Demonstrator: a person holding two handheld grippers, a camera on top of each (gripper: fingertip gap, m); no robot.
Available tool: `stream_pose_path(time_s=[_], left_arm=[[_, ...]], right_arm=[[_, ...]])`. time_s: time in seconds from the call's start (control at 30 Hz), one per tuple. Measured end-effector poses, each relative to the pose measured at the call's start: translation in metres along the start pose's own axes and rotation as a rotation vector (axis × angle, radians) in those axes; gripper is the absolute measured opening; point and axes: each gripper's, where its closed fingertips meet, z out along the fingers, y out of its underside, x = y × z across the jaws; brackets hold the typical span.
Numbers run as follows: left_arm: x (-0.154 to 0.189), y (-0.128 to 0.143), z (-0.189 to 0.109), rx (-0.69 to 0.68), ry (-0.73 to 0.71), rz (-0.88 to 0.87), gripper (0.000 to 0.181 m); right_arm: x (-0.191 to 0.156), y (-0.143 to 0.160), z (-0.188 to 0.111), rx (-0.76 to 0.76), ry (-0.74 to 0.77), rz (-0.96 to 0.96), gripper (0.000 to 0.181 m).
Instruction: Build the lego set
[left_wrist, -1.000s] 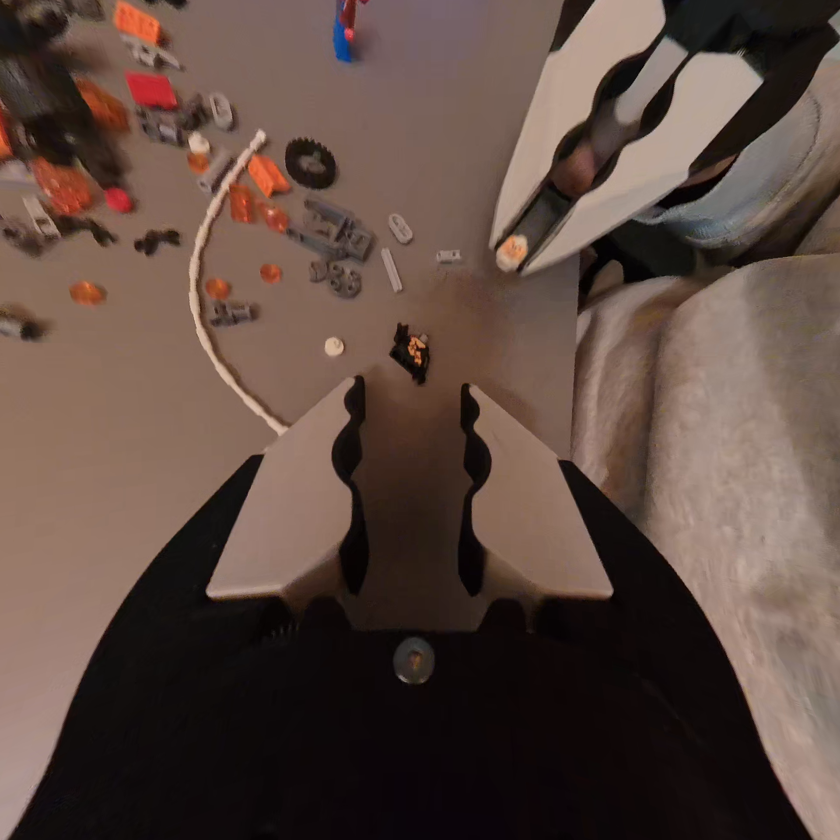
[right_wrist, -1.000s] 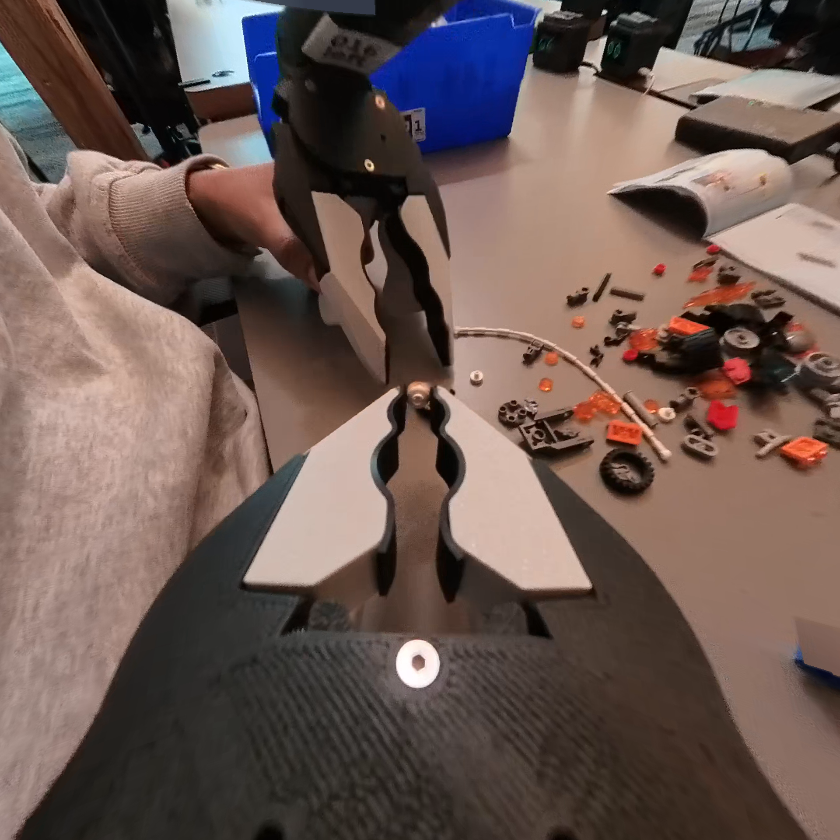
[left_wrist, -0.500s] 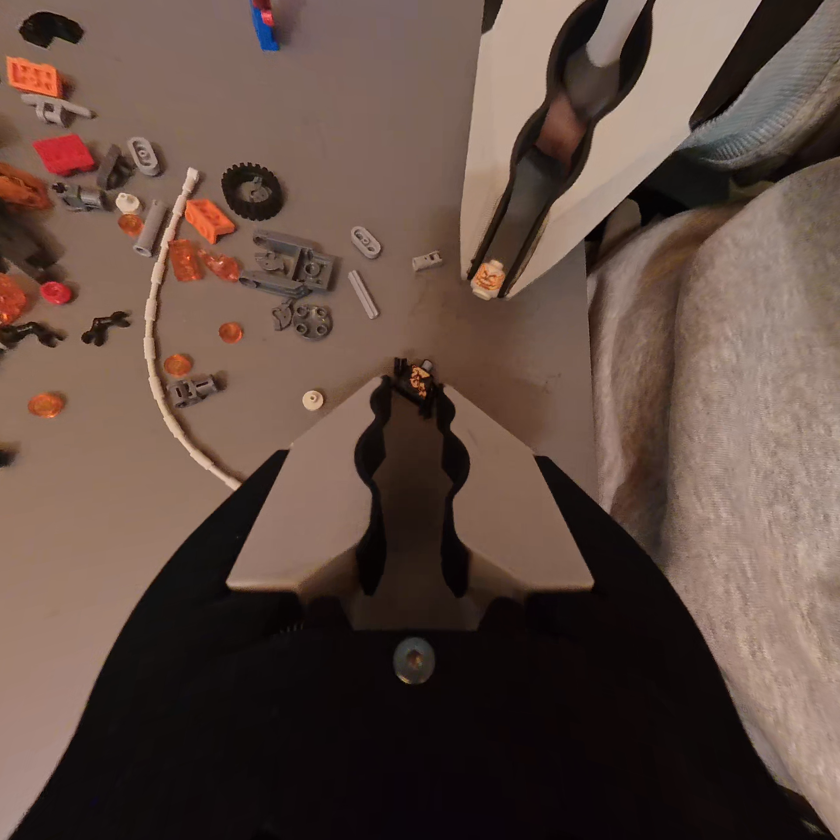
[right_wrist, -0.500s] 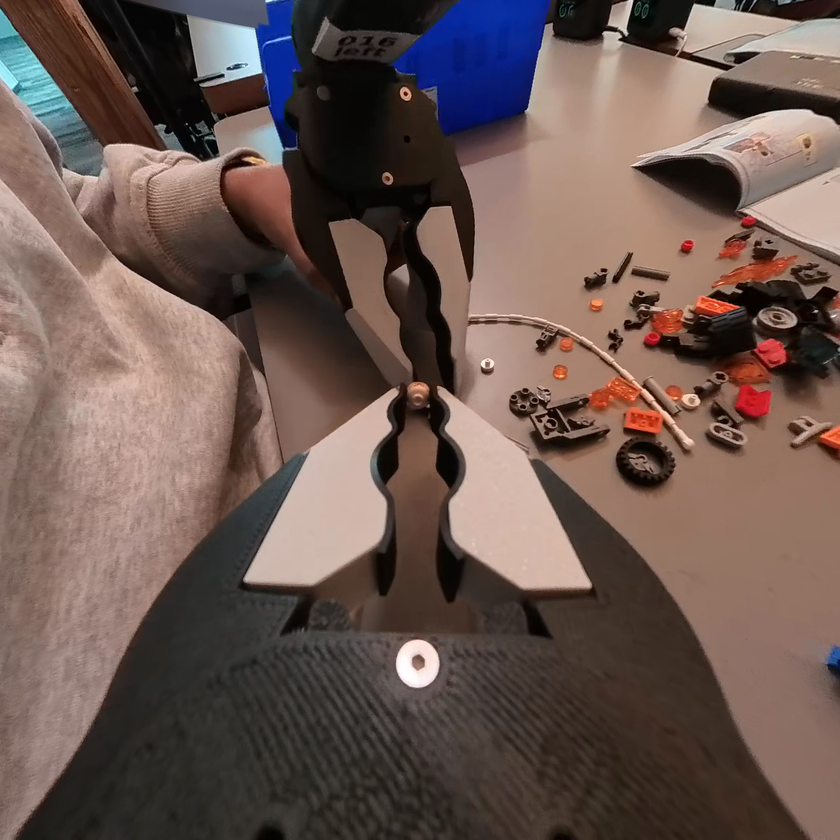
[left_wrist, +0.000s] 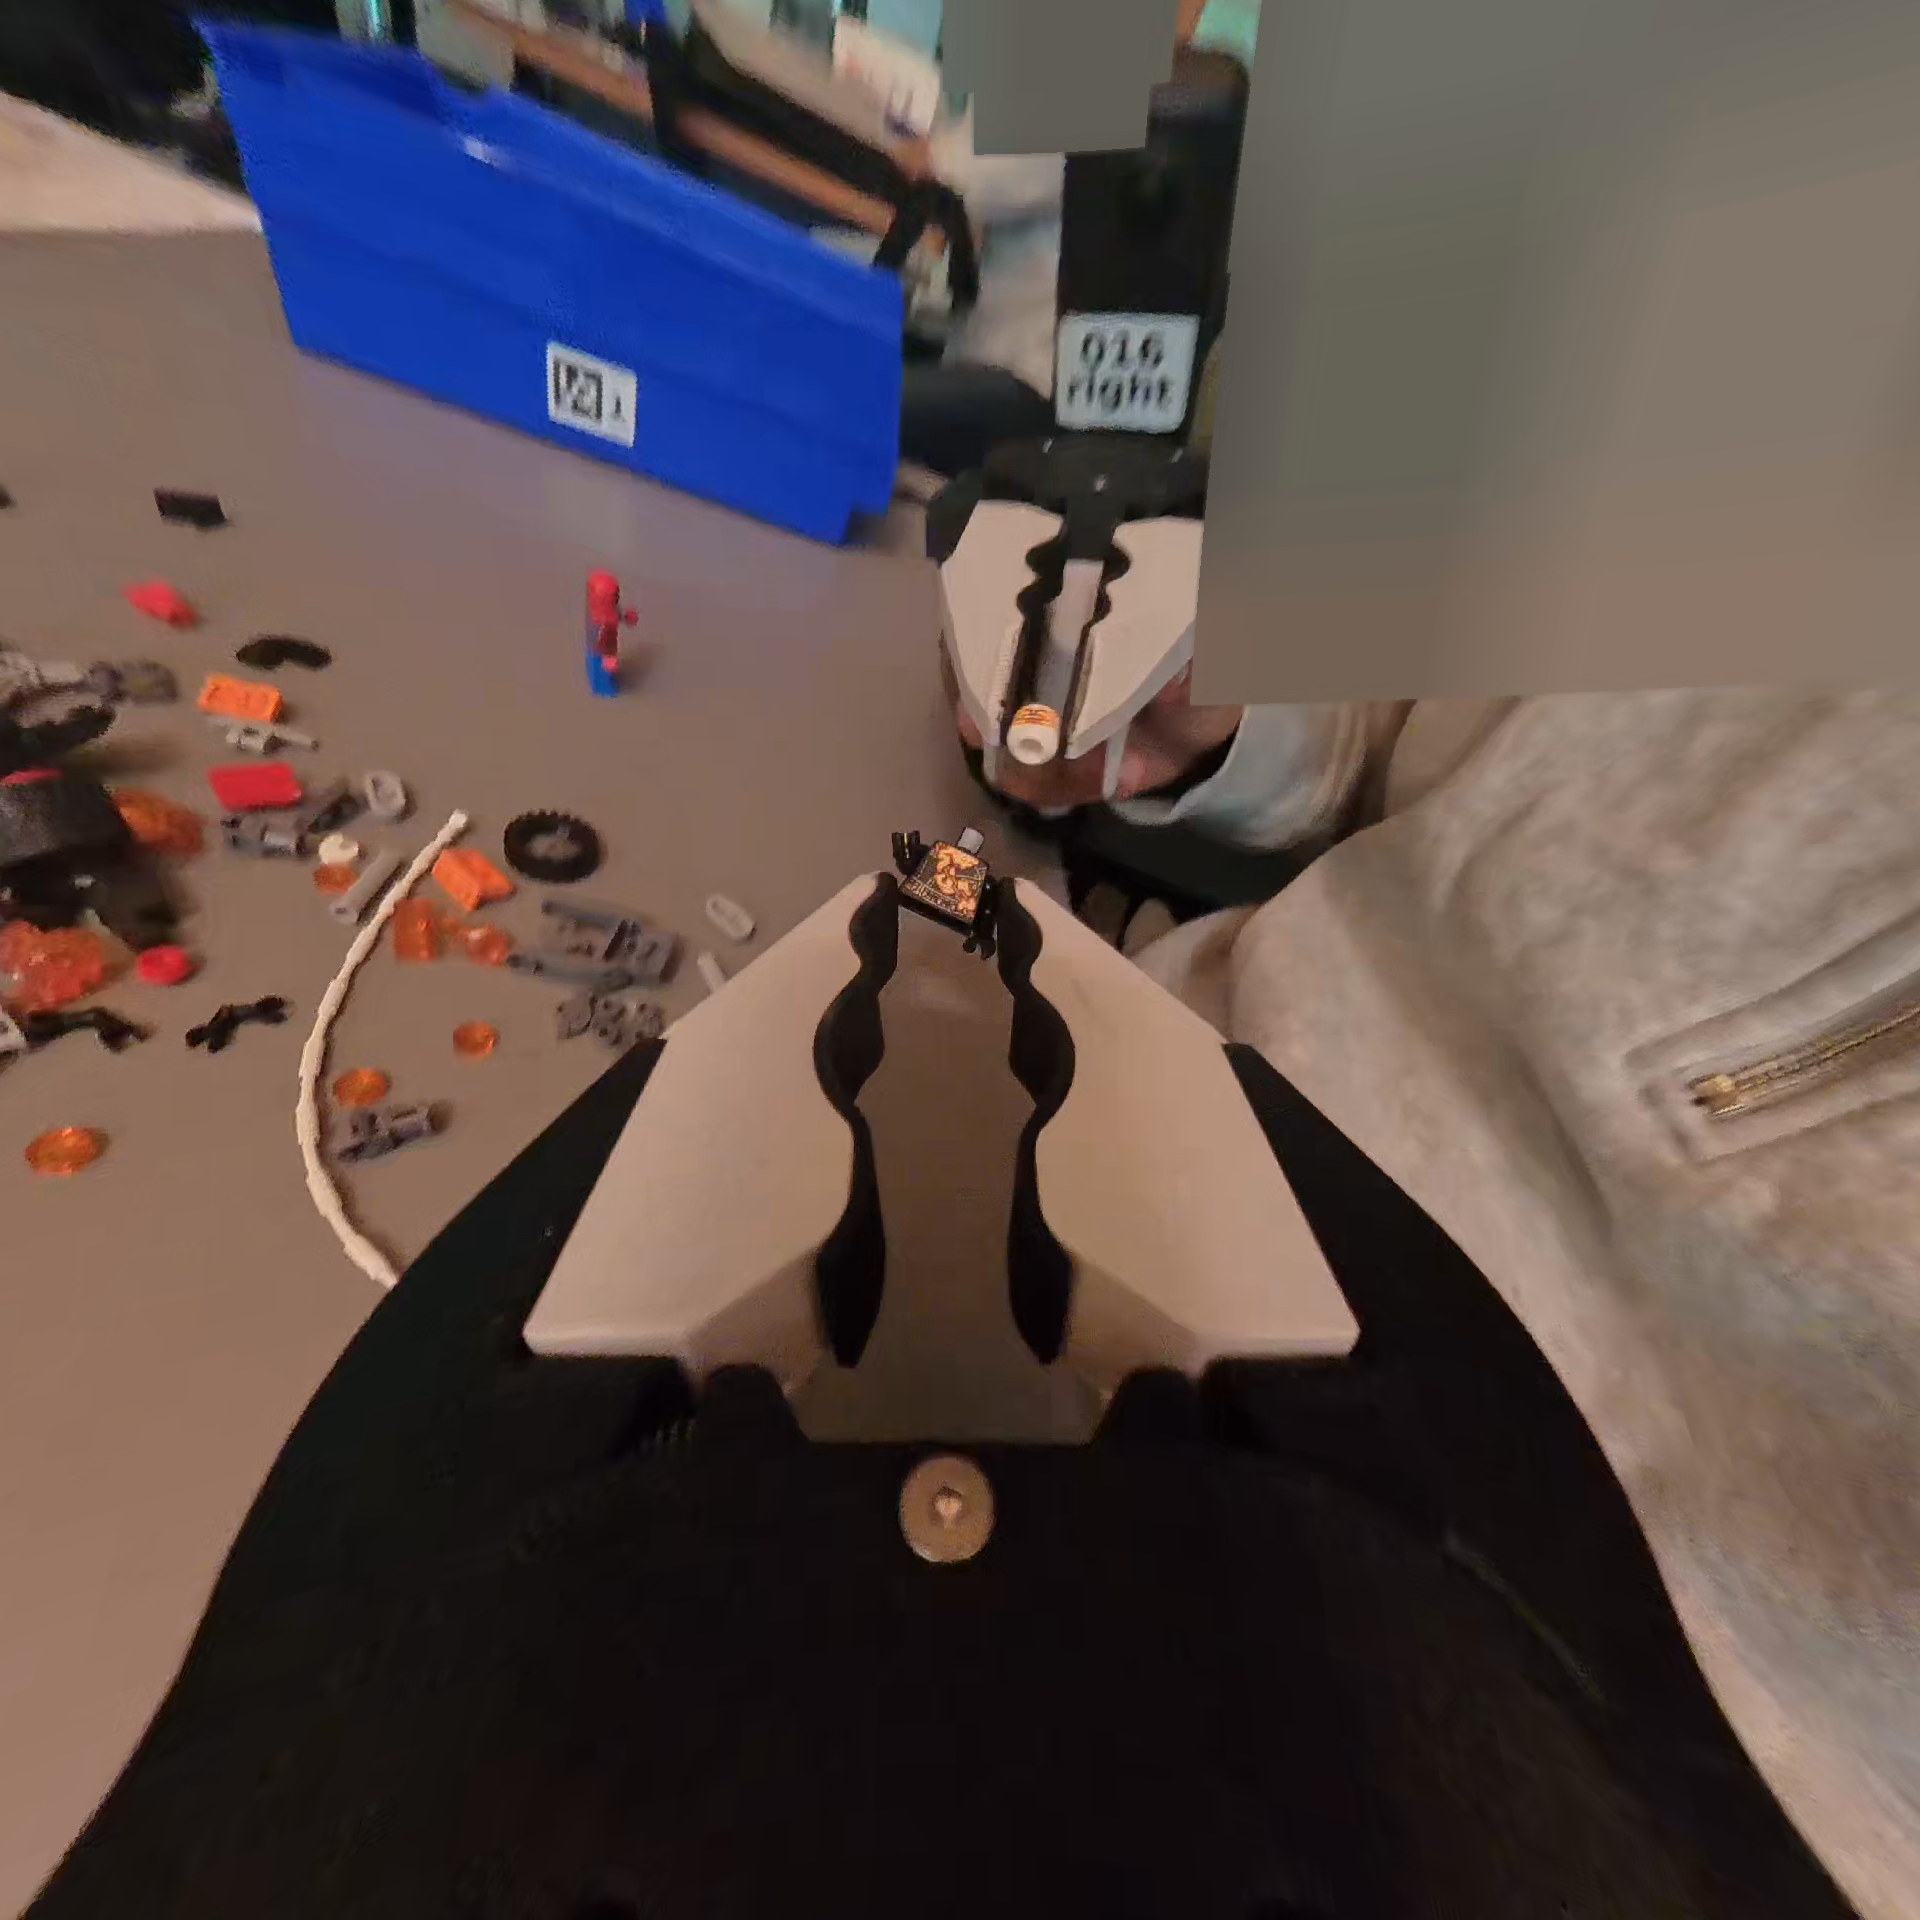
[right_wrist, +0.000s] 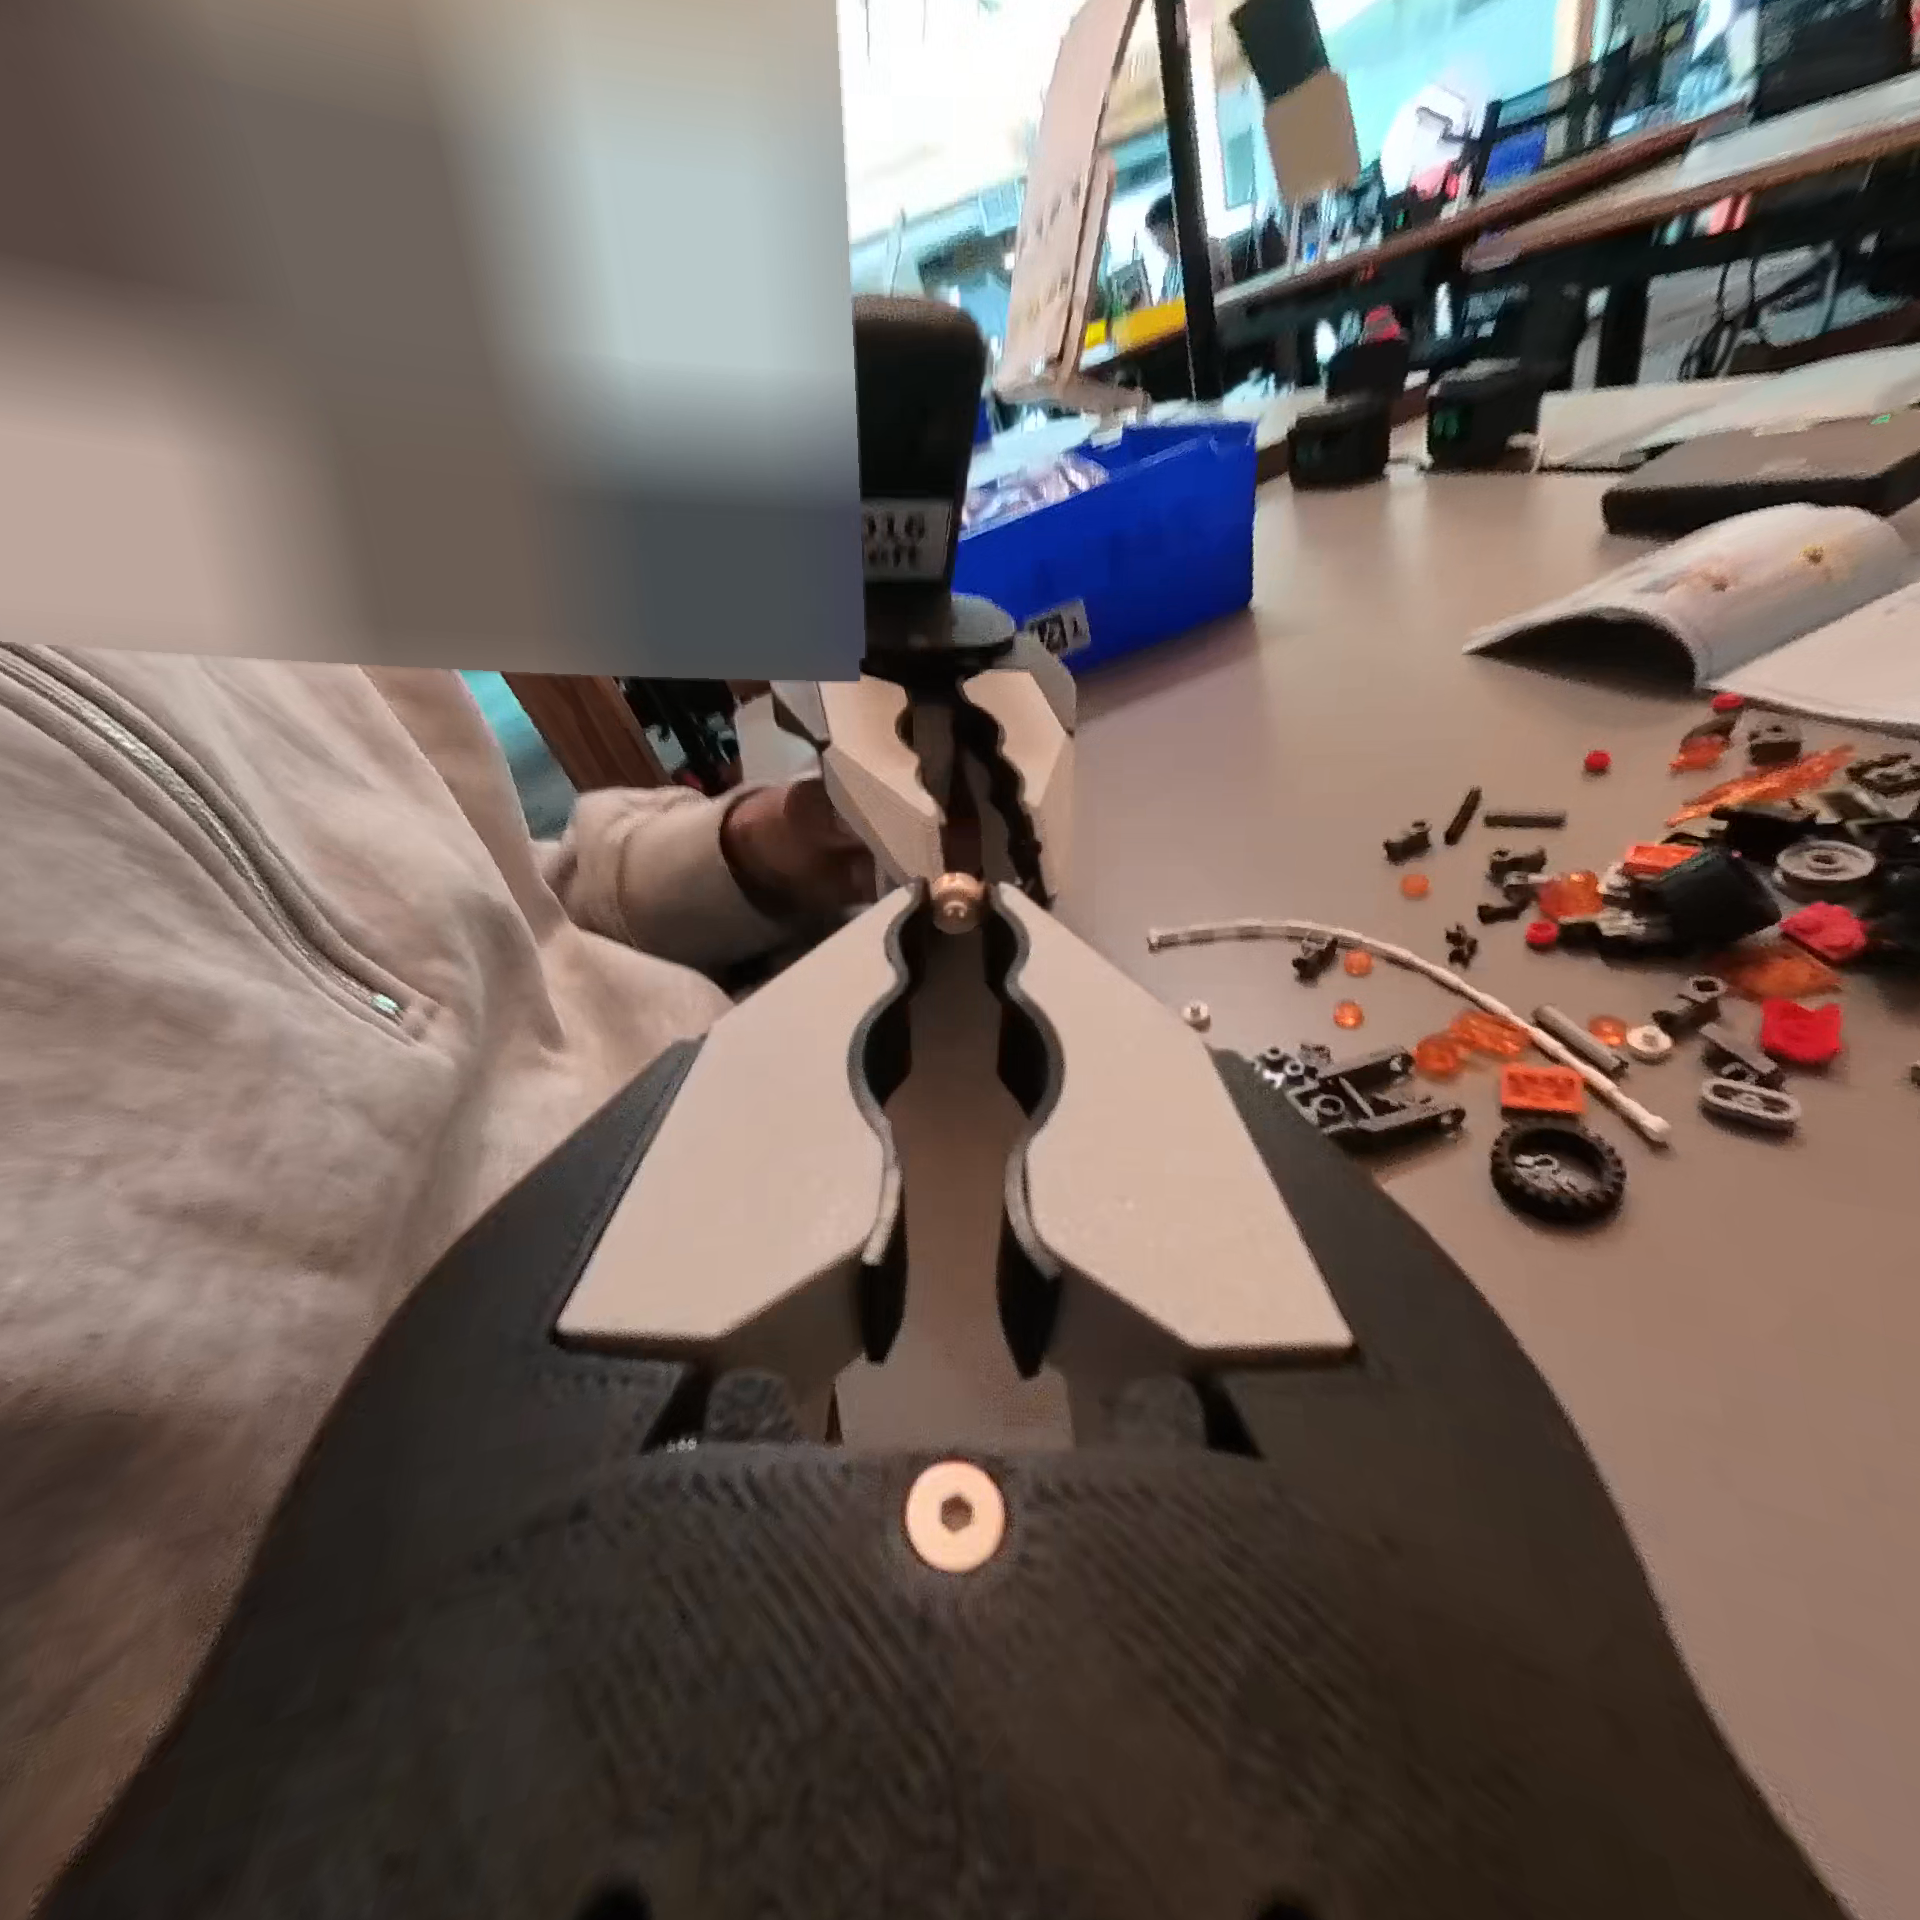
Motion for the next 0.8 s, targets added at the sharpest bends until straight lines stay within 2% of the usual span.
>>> stream_pose_path(time_s=[0.07, 0.23, 0.47, 0.8], left_arm=[[0.003, -0.007, -0.002, 0.045, 0.005, 0.010, 0.016], [0.009, -0.009, -0.004, 0.069, 0.032, 0.011, 0.016], [0.008, -0.001, -0.005, 0.033, 0.024, 0.017, 0.016], [0.009, 0.005, 0.001, -0.014, 0.031, 0.014, 0.016]], right_arm=[[-0.001, -0.006, -0.003, 0.044, 0.004, -0.012, 0.008], [-0.009, -0.003, 0.005, 0.022, 0.025, -0.140, 0.008], [-0.005, 0.009, 0.013, -0.073, 0.053, -0.229, 0.008], [-0.001, 0.019, 0.012, -0.124, 0.052, -0.261, 0.008]])
